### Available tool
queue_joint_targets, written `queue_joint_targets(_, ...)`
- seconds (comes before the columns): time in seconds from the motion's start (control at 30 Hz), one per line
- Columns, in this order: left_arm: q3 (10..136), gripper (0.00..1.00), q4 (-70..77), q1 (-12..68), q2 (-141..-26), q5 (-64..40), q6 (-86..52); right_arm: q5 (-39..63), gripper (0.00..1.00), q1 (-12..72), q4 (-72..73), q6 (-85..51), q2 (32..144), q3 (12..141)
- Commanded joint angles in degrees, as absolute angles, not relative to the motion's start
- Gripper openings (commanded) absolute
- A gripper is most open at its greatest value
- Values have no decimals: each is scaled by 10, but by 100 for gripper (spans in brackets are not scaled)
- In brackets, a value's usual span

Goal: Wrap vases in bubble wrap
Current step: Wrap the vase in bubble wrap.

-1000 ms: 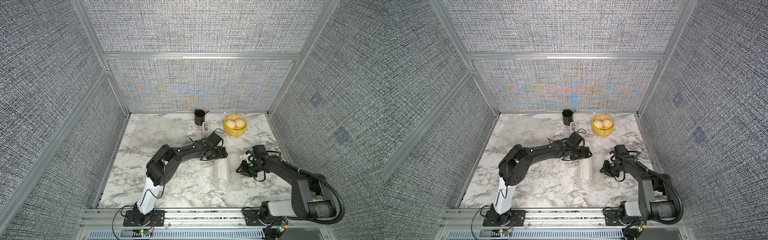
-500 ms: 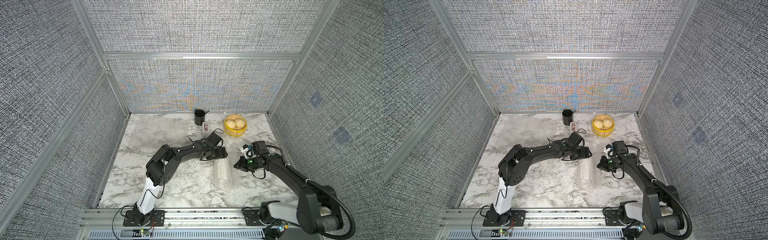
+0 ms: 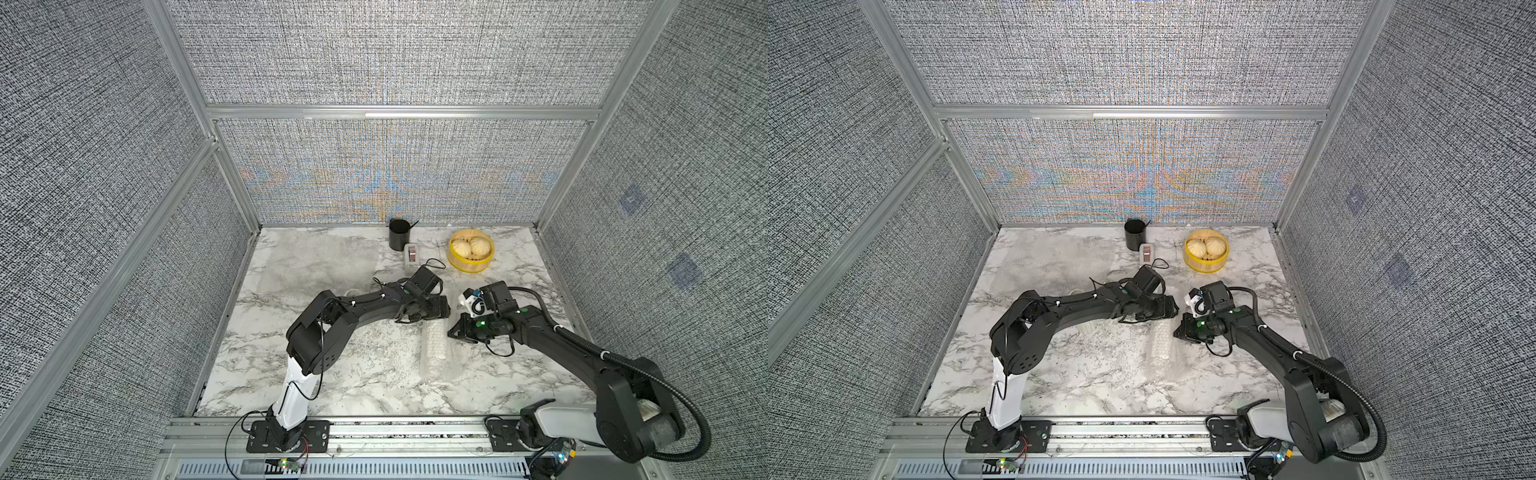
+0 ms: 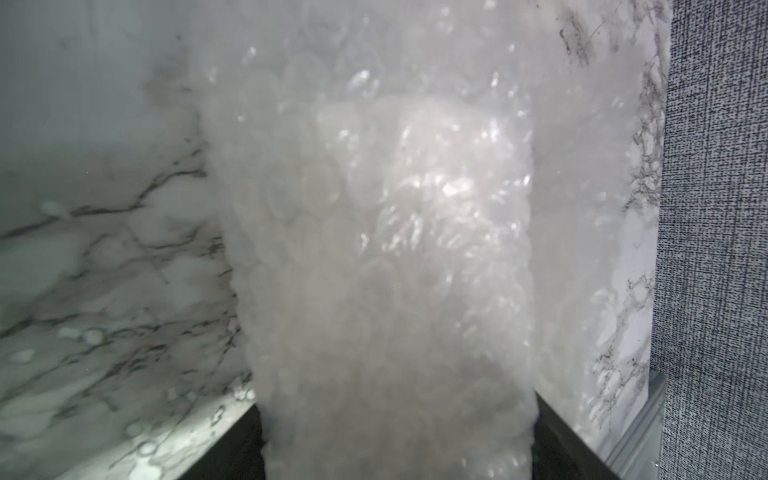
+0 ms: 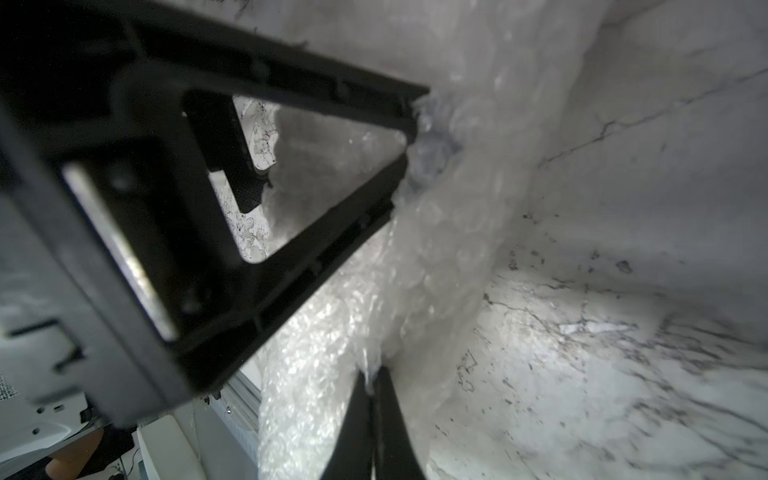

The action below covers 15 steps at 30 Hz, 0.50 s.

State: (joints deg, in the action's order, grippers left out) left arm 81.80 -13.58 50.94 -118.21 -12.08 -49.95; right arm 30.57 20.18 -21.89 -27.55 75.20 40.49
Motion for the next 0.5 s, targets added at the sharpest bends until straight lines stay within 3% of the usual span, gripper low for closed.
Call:
queue_joint_targets(0.0, 811, 75, -178, 511, -1176, -123, -518, 309, 2, 207, -183, -287, 762, 394)
queue_joint_targets(0.2, 794, 76, -156, 510, -1148, -122, -510, 303, 4, 207, -182, -281, 753, 390)
queue_joint_targets(0.47, 760, 86, -108, 510, -1111, -132, -512, 312, 4, 207, -181, -274, 746, 387)
